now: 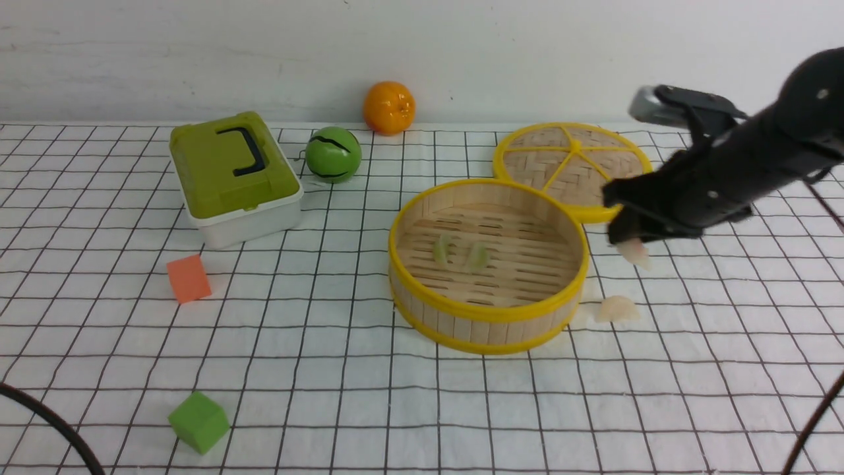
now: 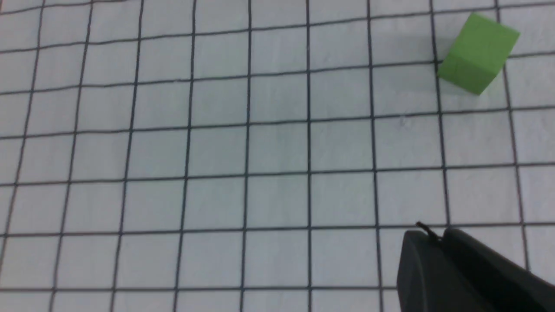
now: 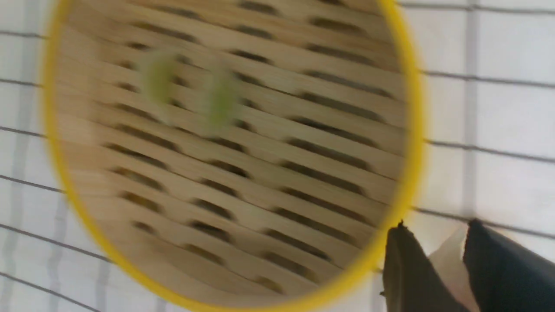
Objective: Put the dumplings into the steamer on the table with the white tablecloth.
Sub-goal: 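Reach for and grasp a dumpling lying on the table beside the steamer, then place the dumpling in the bamboo steamer basket with the right gripper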
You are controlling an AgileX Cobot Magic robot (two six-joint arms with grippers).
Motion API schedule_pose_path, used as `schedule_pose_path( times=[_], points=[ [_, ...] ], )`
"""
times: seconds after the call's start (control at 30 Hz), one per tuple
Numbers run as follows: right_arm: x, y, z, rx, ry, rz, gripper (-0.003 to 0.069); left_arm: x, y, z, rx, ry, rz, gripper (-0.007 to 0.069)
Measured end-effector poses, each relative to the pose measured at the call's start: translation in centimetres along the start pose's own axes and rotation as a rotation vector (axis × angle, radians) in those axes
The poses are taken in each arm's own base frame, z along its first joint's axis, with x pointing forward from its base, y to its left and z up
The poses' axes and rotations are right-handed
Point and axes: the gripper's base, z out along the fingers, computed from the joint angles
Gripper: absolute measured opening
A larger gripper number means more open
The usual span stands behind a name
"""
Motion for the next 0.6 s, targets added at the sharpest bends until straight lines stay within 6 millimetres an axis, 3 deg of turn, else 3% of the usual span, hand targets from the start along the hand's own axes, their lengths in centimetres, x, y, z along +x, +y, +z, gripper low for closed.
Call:
schedule_pose_path(
  times=[0.07,0.13,0.17,0.3,0.4,0.6],
  points=[
    [0.0,1.4,0.8,-0.035,-0.032,-0.003,0.0165,0.3,0.1,-0.2,0.027,-0.046,-0.012,0.0041],
    [0.3,3.0,3.3,-0.054,-0.089,0.0,0.0165,0.7,0.3,-0.7,0.078,-0.134,-0.032,0.0042],
    [0.3,3.0,3.5,-0.051,-0.1,0.001,0.0165,0.7,0.3,-0.7,0.083,-0.145,-0.034,0.0043],
    [1.3,1.7,8.6,-0.005,-0.129,0.081,0.0165,1.4,0.9,-1.4,0.125,-0.277,-0.044,0.0048],
    [1.9,0.7,10.7,0.013,-0.129,0.142,0.0165,1.9,1.1,-1.4,0.137,-0.326,-0.04,0.0051],
    [1.9,0.4,11.3,0.015,-0.161,0.194,0.0167,2.7,1.1,-0.8,0.143,-0.361,-0.018,0.0055]
  ],
)
